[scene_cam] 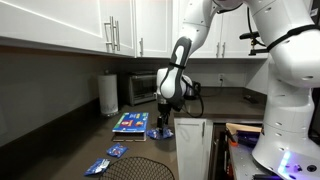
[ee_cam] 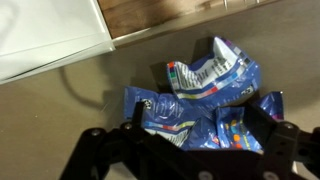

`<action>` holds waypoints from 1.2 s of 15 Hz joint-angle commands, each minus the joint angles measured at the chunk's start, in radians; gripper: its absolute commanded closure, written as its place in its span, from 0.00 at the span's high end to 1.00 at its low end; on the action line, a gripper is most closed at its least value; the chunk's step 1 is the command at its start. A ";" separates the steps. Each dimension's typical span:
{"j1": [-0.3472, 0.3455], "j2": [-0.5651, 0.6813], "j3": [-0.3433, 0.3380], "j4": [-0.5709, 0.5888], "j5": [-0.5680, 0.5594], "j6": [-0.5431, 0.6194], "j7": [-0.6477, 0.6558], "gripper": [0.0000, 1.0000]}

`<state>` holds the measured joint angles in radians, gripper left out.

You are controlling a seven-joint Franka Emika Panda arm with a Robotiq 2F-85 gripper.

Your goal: Move one blue sachet from the right pile to the left of the box

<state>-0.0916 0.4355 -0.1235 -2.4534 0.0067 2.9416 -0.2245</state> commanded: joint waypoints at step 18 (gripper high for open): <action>0.096 -0.073 -0.060 -0.005 -0.123 -0.153 0.146 0.06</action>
<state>-0.0178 0.4381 -0.1752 -2.4241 -0.0675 2.8472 -0.1228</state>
